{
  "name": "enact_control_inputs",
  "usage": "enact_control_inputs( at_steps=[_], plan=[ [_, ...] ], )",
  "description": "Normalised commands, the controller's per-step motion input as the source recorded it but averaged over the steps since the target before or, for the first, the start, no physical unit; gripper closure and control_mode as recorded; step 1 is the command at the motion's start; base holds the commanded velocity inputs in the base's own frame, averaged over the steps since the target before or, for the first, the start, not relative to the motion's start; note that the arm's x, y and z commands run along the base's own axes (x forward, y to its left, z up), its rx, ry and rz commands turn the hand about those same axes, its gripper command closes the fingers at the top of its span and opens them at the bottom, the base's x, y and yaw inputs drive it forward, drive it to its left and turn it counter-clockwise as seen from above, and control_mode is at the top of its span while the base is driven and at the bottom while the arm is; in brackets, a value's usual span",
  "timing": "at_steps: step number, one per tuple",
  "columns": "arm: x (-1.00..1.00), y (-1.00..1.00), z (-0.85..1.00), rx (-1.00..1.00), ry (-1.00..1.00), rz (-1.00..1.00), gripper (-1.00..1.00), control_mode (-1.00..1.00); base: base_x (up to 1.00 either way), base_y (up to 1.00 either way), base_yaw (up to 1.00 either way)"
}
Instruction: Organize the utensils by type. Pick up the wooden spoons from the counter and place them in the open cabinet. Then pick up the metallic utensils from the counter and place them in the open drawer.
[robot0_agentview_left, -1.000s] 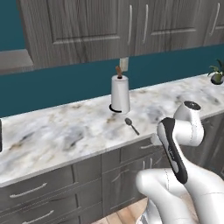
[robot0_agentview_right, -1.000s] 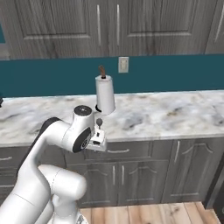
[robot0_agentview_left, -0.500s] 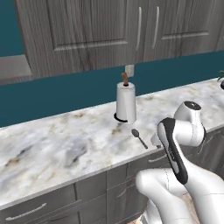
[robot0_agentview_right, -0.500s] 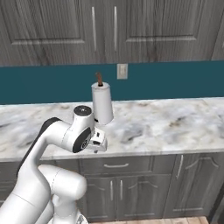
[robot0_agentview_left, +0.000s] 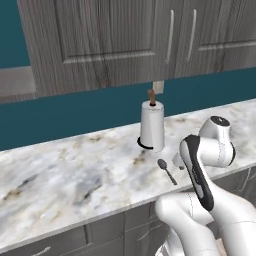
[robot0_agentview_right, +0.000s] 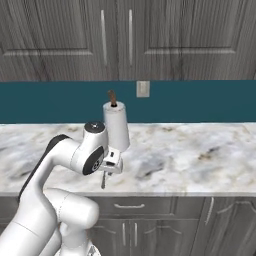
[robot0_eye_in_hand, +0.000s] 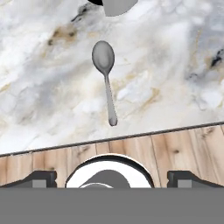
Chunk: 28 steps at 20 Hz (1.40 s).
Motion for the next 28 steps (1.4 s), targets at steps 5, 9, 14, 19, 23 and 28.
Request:
enact_control_inputs(
  at_steps=[5, 9, 14, 19, 23, 28],
  plan=[
    [0.00, 0.00, 0.00, 0.00, 0.00, 0.00, -1.00, 1.00, 0.36, -0.41, 0.21],
    [0.07, -0.07, -0.03, 0.00, -0.03, 0.04, -1.00, -1.00, 0.06, -0.20, 0.15],
    [0.40, -0.17, -0.09, 0.03, -0.04, 0.06, -1.00, -1.00, 0.00, 0.00, 0.00],
    [0.49, 0.02, -0.33, 0.00, -0.04, 0.05, -1.00, -1.00, 0.00, 0.00, 0.00],
    [0.53, 0.09, -0.36, 0.00, -0.07, 0.01, -1.00, -1.00, 0.00, 0.00, 0.00],
    [0.29, 0.31, -0.19, 0.00, -0.04, 0.00, -1.00, -1.00, 0.00, 0.00, 0.00]
  ],
)
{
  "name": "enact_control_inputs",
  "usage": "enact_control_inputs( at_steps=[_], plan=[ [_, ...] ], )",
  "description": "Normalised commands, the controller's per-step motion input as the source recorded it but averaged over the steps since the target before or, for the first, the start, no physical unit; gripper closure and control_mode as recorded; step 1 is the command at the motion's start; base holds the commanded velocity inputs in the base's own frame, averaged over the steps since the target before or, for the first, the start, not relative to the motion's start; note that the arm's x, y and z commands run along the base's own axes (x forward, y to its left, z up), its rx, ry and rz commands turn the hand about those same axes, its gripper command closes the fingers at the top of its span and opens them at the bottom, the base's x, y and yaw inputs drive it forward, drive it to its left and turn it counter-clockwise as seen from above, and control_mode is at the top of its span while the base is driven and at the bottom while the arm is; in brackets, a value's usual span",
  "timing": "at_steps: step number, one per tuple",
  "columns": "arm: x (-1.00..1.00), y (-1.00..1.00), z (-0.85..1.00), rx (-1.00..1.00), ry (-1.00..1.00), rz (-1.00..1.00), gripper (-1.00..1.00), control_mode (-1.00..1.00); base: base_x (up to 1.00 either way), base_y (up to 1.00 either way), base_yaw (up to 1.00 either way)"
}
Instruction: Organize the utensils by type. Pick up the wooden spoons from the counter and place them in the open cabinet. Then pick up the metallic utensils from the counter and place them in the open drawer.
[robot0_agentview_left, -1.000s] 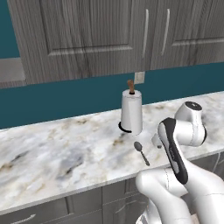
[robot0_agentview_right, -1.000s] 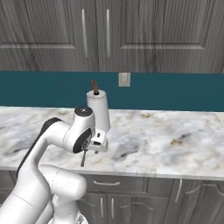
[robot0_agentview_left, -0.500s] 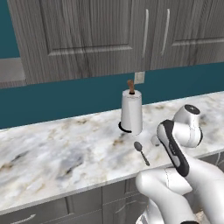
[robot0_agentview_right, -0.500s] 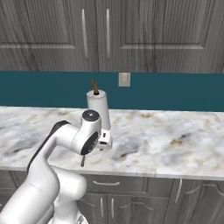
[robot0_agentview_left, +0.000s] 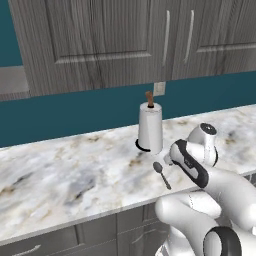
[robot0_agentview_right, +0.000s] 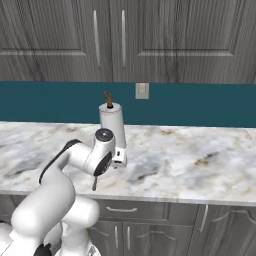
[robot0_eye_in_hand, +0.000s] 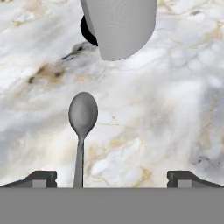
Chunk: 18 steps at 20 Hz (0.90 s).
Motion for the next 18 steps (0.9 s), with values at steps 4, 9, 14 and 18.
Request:
enact_control_inputs(
  at_steps=[4, 9, 14, 18],
  plan=[
    [-0.04, 0.37, -0.01, 0.00, 0.00, 0.00, -1.00, -1.00, 0.00, 0.00, 0.00],
    [-0.13, 0.33, -0.18, -0.05, 0.00, 0.00, -1.00, -1.00, 0.00, 0.00, 0.00],
    [-0.01, 0.30, -0.36, -0.13, 0.00, 0.00, -1.00, -1.00, 0.00, 0.00, 0.00],
    [-0.01, 0.09, -0.32, -0.11, 0.00, -0.01, -1.00, -1.00, 0.00, 0.00, 0.00]
  ],
)
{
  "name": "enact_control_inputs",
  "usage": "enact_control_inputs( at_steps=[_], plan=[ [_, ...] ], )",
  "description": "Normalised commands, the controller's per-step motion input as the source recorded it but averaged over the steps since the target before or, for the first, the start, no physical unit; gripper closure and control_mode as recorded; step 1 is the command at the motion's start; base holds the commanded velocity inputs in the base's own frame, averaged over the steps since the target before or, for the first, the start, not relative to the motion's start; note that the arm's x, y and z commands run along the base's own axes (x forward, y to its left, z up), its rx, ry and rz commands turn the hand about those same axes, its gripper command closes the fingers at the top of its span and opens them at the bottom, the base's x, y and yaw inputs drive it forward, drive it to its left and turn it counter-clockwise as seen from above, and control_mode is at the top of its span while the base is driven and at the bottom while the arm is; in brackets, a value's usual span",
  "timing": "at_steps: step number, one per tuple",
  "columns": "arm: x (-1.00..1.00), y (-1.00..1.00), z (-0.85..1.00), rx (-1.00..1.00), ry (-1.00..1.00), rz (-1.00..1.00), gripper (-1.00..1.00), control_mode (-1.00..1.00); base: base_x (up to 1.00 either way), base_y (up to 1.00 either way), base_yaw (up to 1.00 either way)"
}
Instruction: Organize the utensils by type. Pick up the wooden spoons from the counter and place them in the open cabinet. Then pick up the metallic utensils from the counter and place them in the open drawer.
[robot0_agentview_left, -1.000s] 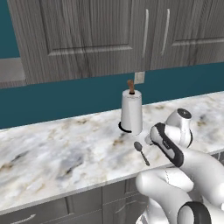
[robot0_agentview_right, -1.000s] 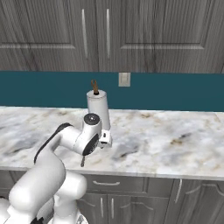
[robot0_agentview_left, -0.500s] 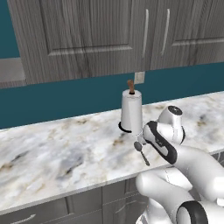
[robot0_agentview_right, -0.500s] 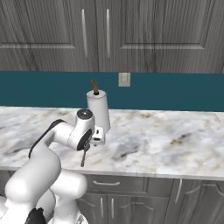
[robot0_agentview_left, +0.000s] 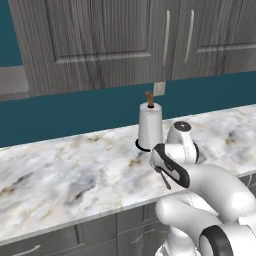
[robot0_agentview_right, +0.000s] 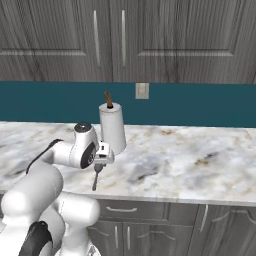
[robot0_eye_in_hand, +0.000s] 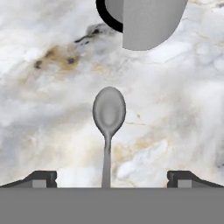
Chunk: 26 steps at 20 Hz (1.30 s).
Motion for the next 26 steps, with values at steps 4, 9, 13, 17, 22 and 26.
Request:
enact_control_inputs(
  at_steps=[4, 9, 13, 17, 22, 26],
  plan=[
    [-0.14, 0.07, -0.33, -0.04, 0.00, -0.06, -1.00, -1.00, 0.00, 0.00, 0.00],
    [-0.08, 0.01, -0.41, 0.00, 0.00, -0.11, -1.00, -1.00, 0.00, 0.00, 0.00],
    [-0.04, 0.00, -0.41, 0.00, 0.00, -0.11, -1.00, -1.00, 0.00, 0.00, 0.00],
    [-0.01, 0.00, -0.48, 0.00, 0.00, -0.07, -1.00, -1.00, 0.00, 0.00, 0.00],
    [0.00, 0.00, -0.50, 0.00, 0.04, 0.00, -1.00, -1.00, 0.00, 0.00, 0.00],
    [0.03, 0.00, -0.55, 0.00, 0.06, 0.00, -1.00, -1.00, 0.00, 0.00, 0.00]
  ],
)
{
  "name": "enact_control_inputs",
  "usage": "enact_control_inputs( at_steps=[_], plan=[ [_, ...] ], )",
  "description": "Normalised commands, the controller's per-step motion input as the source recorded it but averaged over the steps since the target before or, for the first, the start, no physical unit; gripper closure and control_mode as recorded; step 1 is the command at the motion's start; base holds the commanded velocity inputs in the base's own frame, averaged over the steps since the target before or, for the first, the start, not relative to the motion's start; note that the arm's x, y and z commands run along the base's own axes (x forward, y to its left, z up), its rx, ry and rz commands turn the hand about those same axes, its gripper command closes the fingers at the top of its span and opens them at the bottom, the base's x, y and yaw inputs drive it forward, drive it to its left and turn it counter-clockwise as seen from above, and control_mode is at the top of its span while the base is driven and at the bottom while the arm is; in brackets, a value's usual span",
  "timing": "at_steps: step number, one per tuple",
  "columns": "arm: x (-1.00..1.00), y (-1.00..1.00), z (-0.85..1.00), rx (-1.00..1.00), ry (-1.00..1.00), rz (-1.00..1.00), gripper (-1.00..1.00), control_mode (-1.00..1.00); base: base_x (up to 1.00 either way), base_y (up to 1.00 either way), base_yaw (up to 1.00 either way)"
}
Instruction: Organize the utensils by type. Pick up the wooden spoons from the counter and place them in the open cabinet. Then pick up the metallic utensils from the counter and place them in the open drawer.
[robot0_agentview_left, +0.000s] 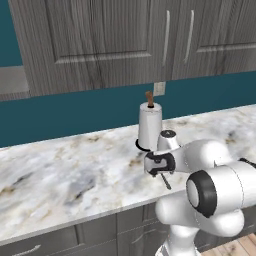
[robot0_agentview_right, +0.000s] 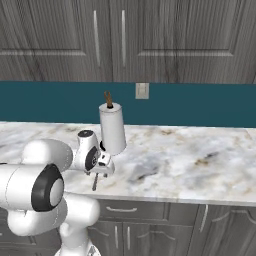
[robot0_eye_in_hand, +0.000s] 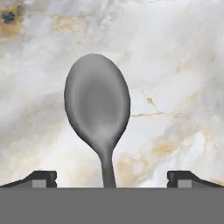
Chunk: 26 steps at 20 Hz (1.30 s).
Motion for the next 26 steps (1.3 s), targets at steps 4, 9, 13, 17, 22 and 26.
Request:
enact_control_inputs(
  at_steps=[4, 9, 13, 17, 22, 26],
  plan=[
    [0.08, 0.00, -0.56, 0.00, 0.05, 0.00, -1.00, -1.00, 0.00, 0.00, 0.00],
    [0.08, 0.00, -0.46, 0.00, 0.02, 0.00, -1.00, -1.00, 0.00, 0.00, 0.00],
    [0.03, 0.00, -0.42, 0.00, -0.01, 0.00, -1.00, -1.00, 0.00, 0.00, 0.00],
    [-0.17, 0.00, -0.58, 0.00, -0.15, 0.00, -1.00, -1.00, 0.00, 0.00, 0.00],
    [-0.38, 0.00, -0.66, 0.00, -0.26, 0.00, -1.00, -1.00, 0.00, 0.00, 0.00],
    [-0.42, 0.00, -0.74, 0.00, -0.32, 0.00, 1.00, -1.00, 0.00, 0.00, 0.00]
  ],
)
